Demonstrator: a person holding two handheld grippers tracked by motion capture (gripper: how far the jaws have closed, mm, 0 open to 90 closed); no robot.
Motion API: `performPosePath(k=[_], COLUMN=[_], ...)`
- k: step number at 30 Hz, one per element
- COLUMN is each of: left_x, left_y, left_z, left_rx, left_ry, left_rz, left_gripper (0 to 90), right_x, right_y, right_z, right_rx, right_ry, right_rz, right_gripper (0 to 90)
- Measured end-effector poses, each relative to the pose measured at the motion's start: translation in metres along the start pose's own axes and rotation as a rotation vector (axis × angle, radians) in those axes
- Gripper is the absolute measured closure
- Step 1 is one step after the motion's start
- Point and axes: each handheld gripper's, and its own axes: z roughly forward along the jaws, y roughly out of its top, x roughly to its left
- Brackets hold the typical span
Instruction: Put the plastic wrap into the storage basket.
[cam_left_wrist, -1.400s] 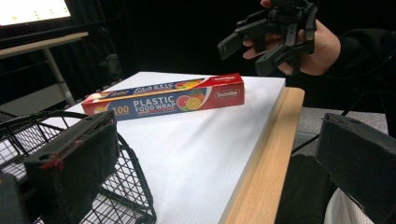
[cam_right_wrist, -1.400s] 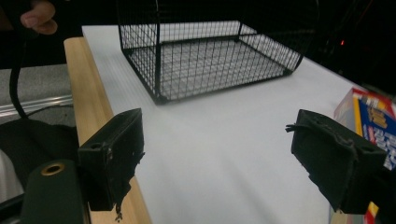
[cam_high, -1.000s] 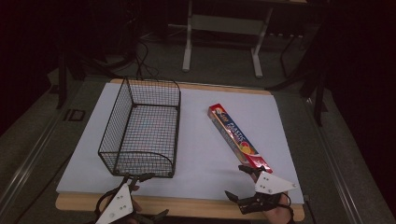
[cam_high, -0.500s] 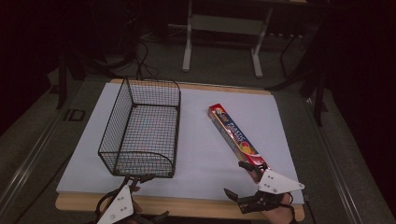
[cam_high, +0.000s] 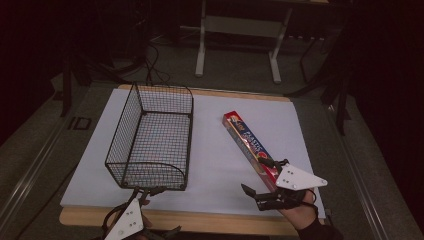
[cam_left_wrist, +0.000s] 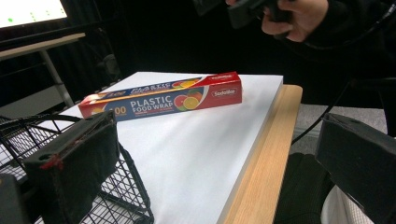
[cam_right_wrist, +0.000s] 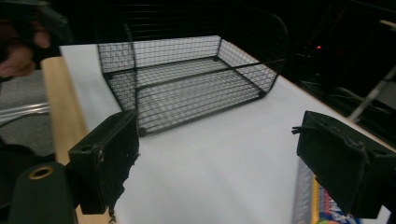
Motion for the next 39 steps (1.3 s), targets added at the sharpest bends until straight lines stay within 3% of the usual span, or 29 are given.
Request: performPosePath(k=[12,21,30,39], left_x=[0.0,0.0,0.001,0.0], left_y=[0.0,0.0,0.0,0.0], left_z=[0.0,0.0,0.0,0.0], left_rx=[0.002,0.001,0.002,0.001], left_ry=[-0.005,-0.007,-0.008,-0.009], left_rz=[0.001,-0.002,-0.005,-0.005], left_gripper=[0.2,0.1,0.2,0.1], right_x=[-0.025,-0.038,-0.055,-0.073], right_y=[0.01,0.011,0.007,-0.006], right_z=[0.015,0.03,0.044,0.061], right_rx=[0.049,0.075,0.119,0.201], right_ry=[-0.016,-0.064,-0.105,-0.144], right_rz=[0.028,0.034,0.061,0.088], right_gripper=[14.2,14.3,14.2,14.2])
